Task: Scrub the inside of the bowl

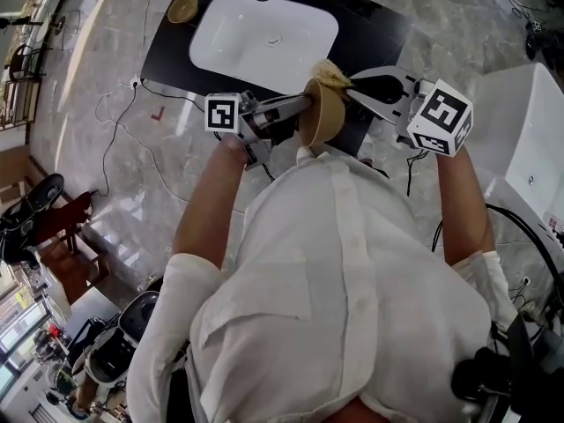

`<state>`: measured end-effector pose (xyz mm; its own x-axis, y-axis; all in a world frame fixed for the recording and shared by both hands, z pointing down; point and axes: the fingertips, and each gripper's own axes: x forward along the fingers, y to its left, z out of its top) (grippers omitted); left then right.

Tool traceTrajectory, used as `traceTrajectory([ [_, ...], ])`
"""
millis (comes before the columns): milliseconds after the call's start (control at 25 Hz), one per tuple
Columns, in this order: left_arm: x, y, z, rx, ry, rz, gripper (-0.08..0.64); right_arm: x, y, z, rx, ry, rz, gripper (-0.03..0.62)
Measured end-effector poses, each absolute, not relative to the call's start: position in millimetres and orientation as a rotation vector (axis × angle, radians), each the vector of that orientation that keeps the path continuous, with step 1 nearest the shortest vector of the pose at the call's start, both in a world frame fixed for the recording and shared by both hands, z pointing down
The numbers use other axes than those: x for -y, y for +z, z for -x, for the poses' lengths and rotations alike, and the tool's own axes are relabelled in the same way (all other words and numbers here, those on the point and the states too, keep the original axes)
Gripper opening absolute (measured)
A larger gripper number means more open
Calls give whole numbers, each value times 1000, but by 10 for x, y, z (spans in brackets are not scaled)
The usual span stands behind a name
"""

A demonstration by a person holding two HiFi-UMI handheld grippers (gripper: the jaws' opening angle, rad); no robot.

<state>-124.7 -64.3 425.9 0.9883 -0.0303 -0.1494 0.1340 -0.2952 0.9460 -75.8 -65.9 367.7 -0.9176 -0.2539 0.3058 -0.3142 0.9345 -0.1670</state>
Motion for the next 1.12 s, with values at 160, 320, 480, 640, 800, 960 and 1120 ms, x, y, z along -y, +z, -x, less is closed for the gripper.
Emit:
traceTrajectory([
  [160,734,4262,1226,-62,-240,-1831,17,596,3505,656,2908,340,-385,25],
  [320,822,4200,1189,-46,-300,-1822,17,675,3365,443,3009,450,-408,25],
  [480,921,4132,1166,-28,-343,-1830,16,807,3480,289,2958,449,-467,25],
  [640,1006,4090,1104,2,-381,-1845,17,824,3762,230,2848,478,-446,25],
  [800,1077,4119,1058,46,-391,-1850,17,751,3789,251,2854,500,-339,25],
  [960,1151,4147,1053,90,-421,-1833,17,688,3724,237,2881,511,-227,25],
  [1120,1198,4142,1046,115,-458,-1816,17,564,3710,236,2883,514,-123,25],
])
